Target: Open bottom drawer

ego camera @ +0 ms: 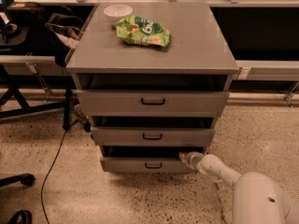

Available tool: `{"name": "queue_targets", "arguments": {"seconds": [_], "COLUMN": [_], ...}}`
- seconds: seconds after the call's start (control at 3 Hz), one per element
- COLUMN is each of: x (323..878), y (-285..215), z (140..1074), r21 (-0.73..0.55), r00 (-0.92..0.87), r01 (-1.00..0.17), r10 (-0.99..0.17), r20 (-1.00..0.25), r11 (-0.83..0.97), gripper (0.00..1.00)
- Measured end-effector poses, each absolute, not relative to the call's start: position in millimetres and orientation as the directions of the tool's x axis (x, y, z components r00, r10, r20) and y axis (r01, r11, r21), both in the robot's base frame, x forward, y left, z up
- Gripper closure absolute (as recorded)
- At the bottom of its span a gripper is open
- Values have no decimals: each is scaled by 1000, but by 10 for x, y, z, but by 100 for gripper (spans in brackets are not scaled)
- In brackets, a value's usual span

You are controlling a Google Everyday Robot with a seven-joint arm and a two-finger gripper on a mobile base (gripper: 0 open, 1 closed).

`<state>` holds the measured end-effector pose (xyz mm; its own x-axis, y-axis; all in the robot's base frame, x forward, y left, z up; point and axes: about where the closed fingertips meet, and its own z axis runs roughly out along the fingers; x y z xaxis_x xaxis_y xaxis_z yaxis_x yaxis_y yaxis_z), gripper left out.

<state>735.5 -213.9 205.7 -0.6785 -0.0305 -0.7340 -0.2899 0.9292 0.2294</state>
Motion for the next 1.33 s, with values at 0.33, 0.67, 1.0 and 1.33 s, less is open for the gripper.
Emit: {"name": "queue_targets", "arguments": {"seconds": [0.33,0.67,1.0,1.33], "x": [7344,7117,7117,7099], "y": [-2142,-2244,-2244,-2162], "z": [2072,2056,2056,1916], "r21": [232,262,262,238], "r00": [-682,-725,-725,-756], "r01": [-287,-290,-290,-316], "r10": [-28,-32,-32,-92], "r20": [-731,-688,-688,-648], "r11": [929,921,921,918], "gripper": [100,100,100,100]}}
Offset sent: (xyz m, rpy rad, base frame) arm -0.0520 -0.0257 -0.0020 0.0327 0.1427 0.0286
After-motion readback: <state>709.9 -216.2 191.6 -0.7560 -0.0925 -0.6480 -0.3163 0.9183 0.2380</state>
